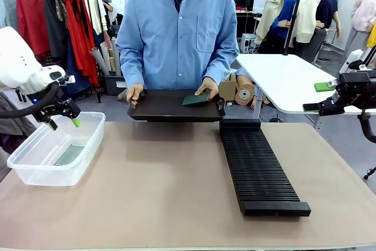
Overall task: Sort PCBs into racks and boxes based on the side picked up.
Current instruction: If the short side of the Blank PCB is picked up, insert it into the PCB Rack ; if the long side is picked up, place it in the Organizing box, then pick up the Blank PCB handed by the Human.
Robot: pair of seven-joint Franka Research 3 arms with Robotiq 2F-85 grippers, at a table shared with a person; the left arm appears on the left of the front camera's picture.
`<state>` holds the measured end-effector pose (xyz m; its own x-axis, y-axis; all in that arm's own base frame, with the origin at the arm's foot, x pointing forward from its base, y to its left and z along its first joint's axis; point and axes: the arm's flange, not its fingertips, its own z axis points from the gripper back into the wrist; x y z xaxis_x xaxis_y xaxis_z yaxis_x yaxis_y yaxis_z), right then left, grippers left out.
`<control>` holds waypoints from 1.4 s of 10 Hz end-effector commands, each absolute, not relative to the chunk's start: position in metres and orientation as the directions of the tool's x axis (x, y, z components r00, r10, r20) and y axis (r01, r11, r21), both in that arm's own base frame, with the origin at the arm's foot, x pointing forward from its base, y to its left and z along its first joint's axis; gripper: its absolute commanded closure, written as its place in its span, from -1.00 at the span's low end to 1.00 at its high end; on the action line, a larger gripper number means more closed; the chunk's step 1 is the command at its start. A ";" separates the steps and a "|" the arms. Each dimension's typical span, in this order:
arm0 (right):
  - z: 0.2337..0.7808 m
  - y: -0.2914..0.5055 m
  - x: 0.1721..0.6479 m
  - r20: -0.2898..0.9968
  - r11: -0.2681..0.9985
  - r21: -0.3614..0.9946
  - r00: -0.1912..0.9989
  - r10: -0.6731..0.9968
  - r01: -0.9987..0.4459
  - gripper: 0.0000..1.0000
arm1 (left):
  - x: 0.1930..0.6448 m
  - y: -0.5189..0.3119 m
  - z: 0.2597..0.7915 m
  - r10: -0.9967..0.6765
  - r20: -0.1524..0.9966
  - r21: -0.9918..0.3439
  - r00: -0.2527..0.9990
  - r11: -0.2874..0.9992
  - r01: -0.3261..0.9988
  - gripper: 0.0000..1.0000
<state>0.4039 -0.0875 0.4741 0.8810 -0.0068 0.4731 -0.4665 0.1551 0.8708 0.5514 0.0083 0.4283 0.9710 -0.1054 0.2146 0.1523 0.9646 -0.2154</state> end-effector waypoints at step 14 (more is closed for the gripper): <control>0.477 -0.087 0.404 0.470 0.149 0.874 0.883 -0.008 -0.463 -1.00 | 0.543 0.005 0.438 -0.099 0.216 -0.200 0.971 0.969 0.143 -1.00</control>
